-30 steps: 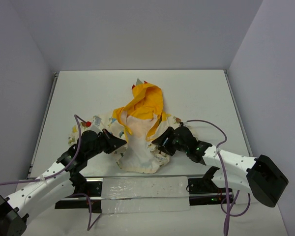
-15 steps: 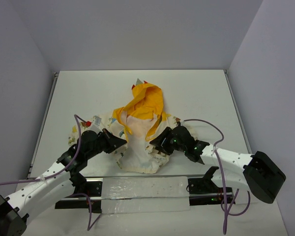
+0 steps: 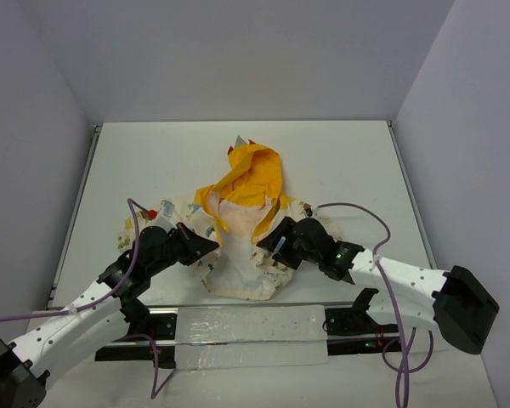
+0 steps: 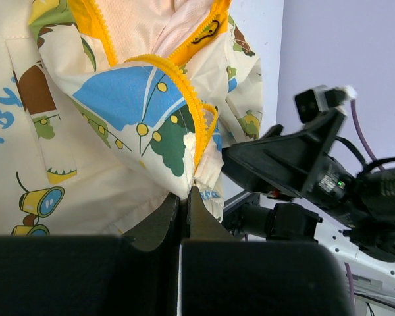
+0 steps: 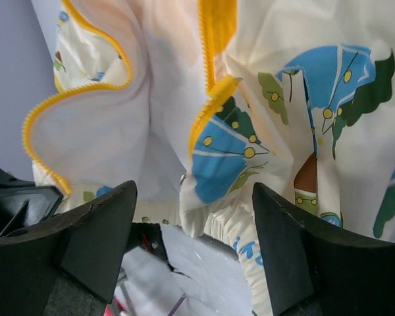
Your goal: Zip up the jacket
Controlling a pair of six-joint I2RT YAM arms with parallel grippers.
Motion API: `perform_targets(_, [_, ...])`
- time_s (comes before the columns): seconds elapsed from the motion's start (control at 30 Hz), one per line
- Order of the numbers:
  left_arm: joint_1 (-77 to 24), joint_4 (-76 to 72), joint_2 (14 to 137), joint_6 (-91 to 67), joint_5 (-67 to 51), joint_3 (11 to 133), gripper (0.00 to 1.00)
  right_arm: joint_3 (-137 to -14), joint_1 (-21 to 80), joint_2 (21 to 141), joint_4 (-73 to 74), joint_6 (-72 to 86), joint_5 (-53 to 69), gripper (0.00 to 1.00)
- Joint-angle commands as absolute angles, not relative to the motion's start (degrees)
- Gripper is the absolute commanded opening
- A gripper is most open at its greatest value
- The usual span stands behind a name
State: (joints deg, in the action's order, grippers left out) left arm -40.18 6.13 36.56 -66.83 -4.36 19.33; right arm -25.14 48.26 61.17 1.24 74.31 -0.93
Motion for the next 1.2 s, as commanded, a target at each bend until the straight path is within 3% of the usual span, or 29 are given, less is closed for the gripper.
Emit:
perform_targets(0.0, [-40.3,3.9,36.2,-65.9,-4.6,19.8,0.0,-28.2,49.7,54.6,10.1,71.9,-11.0,0.79])
perform_targets(0.37, [-40.3,3.2,38.2,-65.2,-4.9,20.7,0.0,-31.1,52.9,57.6,10.4,71.3,-11.0,0.79])
perform_targets(1.17, [-40.3,3.8,37.7,-65.3,-4.6,20.7,0.0,-31.0,55.5,65.9,3.7,73.3,-9.0,0.62])
